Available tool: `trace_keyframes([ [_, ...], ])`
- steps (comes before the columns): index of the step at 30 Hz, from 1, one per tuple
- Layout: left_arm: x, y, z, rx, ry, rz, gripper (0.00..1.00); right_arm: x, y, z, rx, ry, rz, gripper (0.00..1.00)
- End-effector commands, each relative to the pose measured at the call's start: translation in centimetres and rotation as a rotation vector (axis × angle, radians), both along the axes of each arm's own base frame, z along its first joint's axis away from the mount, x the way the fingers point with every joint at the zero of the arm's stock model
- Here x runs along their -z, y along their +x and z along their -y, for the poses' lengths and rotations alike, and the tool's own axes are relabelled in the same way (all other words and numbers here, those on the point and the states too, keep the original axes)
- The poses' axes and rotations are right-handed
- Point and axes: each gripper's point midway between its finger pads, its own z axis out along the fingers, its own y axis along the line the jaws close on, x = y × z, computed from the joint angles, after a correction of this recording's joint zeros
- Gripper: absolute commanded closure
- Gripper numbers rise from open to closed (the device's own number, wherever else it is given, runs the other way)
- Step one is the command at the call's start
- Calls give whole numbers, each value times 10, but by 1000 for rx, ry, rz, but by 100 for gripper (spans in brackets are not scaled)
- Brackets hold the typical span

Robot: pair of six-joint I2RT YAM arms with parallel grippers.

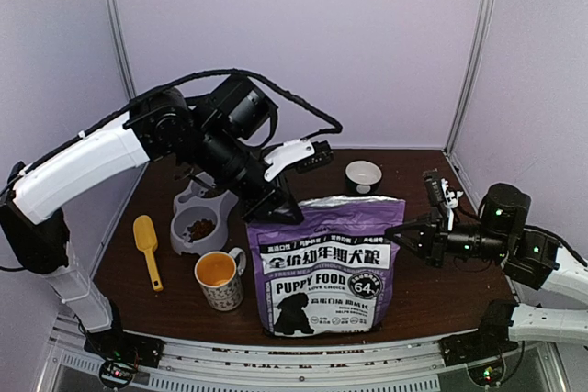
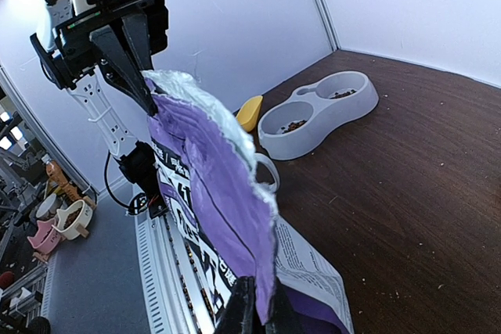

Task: Serve the pet food

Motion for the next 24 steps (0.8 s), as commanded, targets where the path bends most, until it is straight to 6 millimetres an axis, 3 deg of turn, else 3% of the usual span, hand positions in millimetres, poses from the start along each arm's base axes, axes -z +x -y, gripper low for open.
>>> trace_keyframes([
  [1, -9, -4, 13, 50, -44, -6, 100, -49, -4, 1, -15, 105, 127, 100],
  [3, -10, -4, 15, 51, -48, -7, 100, -49, -5, 1, -19, 106, 129, 100],
  [4, -11, -3, 16, 44, -48, -5, 94, -49, -5, 1, -21, 106, 129, 100],
  [5, -10, -1, 17, 39, -45, -2, 82, -49, -5, 1, -23, 107, 129, 100],
  [8, -7, 0, 20, 40, -38, -5, 73, -50, -6, 0, -29, 109, 129, 100],
  [11, -3, 1, 24, 45, -31, -9, 81, -50, -7, -1, -34, 108, 132, 100],
  [14, -3, 2, 26, 47, -32, -5, 100, -51, -7, 0, -35, 109, 137, 100],
  [20, -9, 1, 29, 61, -51, -1, 100, -49, -7, -2, -43, 108, 132, 100],
  [22, -9, 2, 31, 61, -52, -4, 88, -49, -8, -2, -47, 110, 131, 100],
  [24, -9, 3, 34, 64, -55, -6, 85, -49, -7, -2, -48, 110, 131, 100],
])
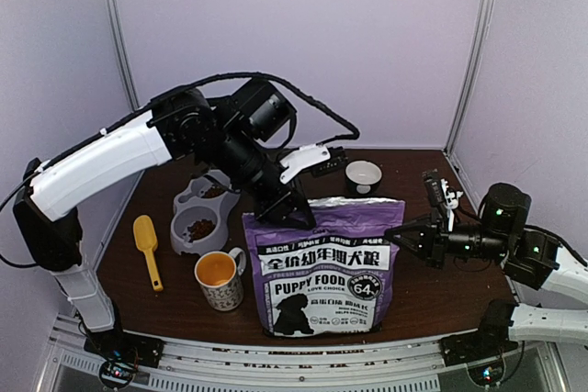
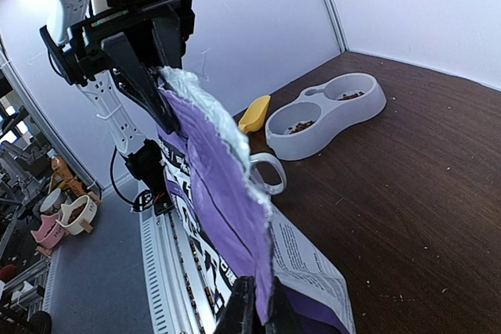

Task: Serve the pet food

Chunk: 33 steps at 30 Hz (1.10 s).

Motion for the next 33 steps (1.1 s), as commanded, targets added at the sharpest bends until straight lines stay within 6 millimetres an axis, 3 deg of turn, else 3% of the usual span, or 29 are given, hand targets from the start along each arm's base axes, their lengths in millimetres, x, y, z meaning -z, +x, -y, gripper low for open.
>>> trace_keyframes([
  [1, -19, 2, 18, 28, -81, 23, 85, -47, -4, -1, -25, 108, 116, 100],
  [3, -19, 3, 21, 33, -85, 24, 91, -48, -4, -1, -26, 110, 119, 100],
  [4, -19, 3, 22, 37, -86, 25, 100, -47, -4, -1, -26, 109, 119, 100],
  [9, -31, 1, 30, 66, -137, 25, 100, -46, -5, -2, -31, 103, 118, 100],
  [11, -32, 3, 33, 60, -141, 29, 82, -46, -5, -2, -34, 103, 118, 100],
  [14, -29, 4, 38, 67, -140, 18, 73, -45, -5, -3, -38, 102, 117, 100],
  [16, -28, 4, 42, 72, -142, 12, 76, -46, -5, -3, -40, 104, 118, 100],
  [20, -28, 4, 49, 85, -162, 4, 100, -46, -6, -3, -43, 105, 117, 100],
  [26, -28, 2, 55, 100, -176, -16, 100, -43, -7, -3, -48, 99, 111, 100],
  [29, -26, 2, 58, 102, -176, -24, 91, -45, -8, -4, -55, 104, 108, 100],
  [33, -24, 3, 63, 106, -183, -28, 90, -48, -8, -7, -65, 119, 106, 100],
])
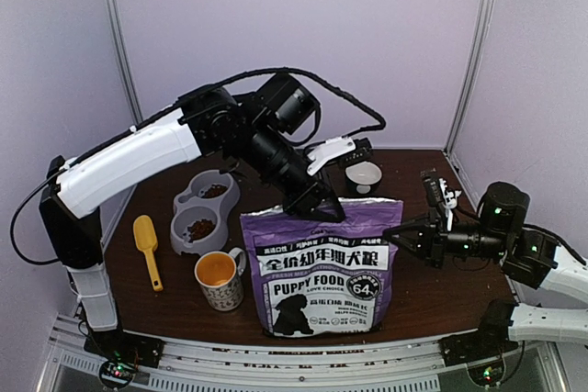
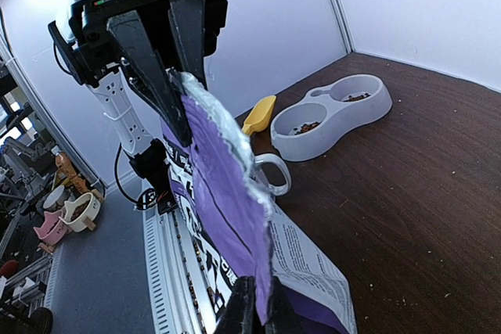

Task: Serve the pet food

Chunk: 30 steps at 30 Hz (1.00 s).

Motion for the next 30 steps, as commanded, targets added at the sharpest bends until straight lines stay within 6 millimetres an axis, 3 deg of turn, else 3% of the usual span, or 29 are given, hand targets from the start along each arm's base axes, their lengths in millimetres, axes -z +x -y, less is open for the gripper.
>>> trace_keyframes([
  [1, -13, 0, 19, 29, -80, 5, 90, -48, -7, -5, -46, 120, 100, 100],
  [8, -16, 1, 30, 44, -105, 2, 91, -50, -6, -8, -56, 127, 97, 100],
  [13, -17, 0, 42, 62, -122, -1, 82, -49, -5, -11, -60, 122, 89, 100],
  [17, -18, -3, 51, 81, -138, -5, 81, -49, -5, -13, -65, 118, 90, 100],
  [19, -19, -5, 54, 93, -144, -10, 86, -48, -5, -13, -66, 113, 91, 100],
  [21, -19, -6, 55, 100, -148, -8, 99, -46, -3, -14, -62, 103, 90, 100],
  [26, -20, -3, 48, 83, -136, 21, 100, -41, 8, -6, 26, 68, 101, 100],
  [30, -10, 1, 34, 61, -86, 29, 100, -38, 15, 5, 98, 45, 114, 100],
])
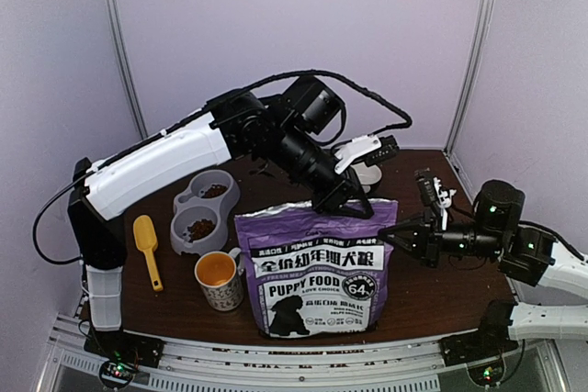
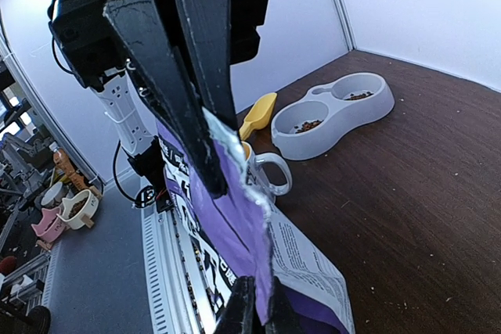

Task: Serve the pet food

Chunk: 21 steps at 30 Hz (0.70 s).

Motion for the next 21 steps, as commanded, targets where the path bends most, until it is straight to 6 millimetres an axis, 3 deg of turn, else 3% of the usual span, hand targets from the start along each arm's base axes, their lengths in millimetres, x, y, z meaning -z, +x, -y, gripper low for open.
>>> trace_keyframes([
  [1, -8, -2, -14, 2, -5, 33, 100, -39, 6, 13, 85, 65, 109, 100],
  [3, -13, -8, -16, 20, -20, 20, 100, -45, -1, 13, 52, 98, 105, 95],
  [7, -25, -20, -11, 65, -69, 3, 100, -60, -14, 5, -42, 165, 100, 65],
  [12, -29, -26, -10, 87, -87, 1, 100, -58, -10, -7, -74, 110, 114, 41],
  [21, -27, -23, -12, 67, -77, 20, 100, -21, -5, -19, -139, -99, 99, 34],
])
